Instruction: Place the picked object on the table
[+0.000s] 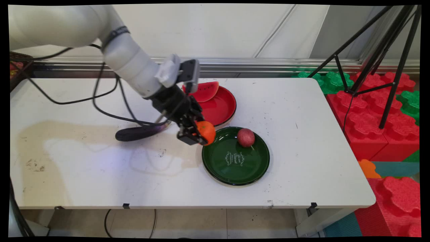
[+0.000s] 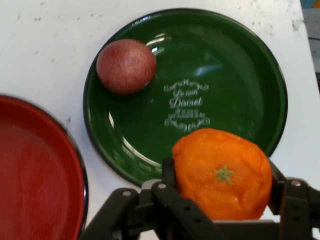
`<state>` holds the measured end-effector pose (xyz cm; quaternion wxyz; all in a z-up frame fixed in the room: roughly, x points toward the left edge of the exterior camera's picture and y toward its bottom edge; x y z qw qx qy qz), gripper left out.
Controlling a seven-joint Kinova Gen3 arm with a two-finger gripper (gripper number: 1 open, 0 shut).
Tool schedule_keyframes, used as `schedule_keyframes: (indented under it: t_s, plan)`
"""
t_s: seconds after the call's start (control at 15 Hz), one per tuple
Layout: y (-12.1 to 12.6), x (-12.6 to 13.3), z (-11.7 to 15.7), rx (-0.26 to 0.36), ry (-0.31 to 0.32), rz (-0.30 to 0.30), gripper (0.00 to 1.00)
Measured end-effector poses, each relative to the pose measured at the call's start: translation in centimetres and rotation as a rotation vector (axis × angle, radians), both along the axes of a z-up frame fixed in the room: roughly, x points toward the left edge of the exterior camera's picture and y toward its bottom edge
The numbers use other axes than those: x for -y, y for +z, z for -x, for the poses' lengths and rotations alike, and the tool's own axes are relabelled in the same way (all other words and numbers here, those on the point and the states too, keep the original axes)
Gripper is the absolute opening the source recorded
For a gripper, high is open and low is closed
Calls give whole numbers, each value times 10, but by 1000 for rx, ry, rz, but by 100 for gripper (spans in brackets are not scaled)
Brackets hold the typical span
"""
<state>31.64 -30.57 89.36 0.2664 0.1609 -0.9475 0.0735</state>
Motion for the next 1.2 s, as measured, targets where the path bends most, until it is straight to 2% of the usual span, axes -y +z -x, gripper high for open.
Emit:
schedule_keyframes:
  t_s: [0.27, 0.6, 0.93, 1.2]
  plan:
    - [10, -13, -30, 27, 41, -10, 0]
    - [6, -22, -55, 71, 67, -31, 0]
    - [-10, -28, -79, 131, 87, -64, 0]
    - [-32, -30, -100, 190, 112, -104, 0]
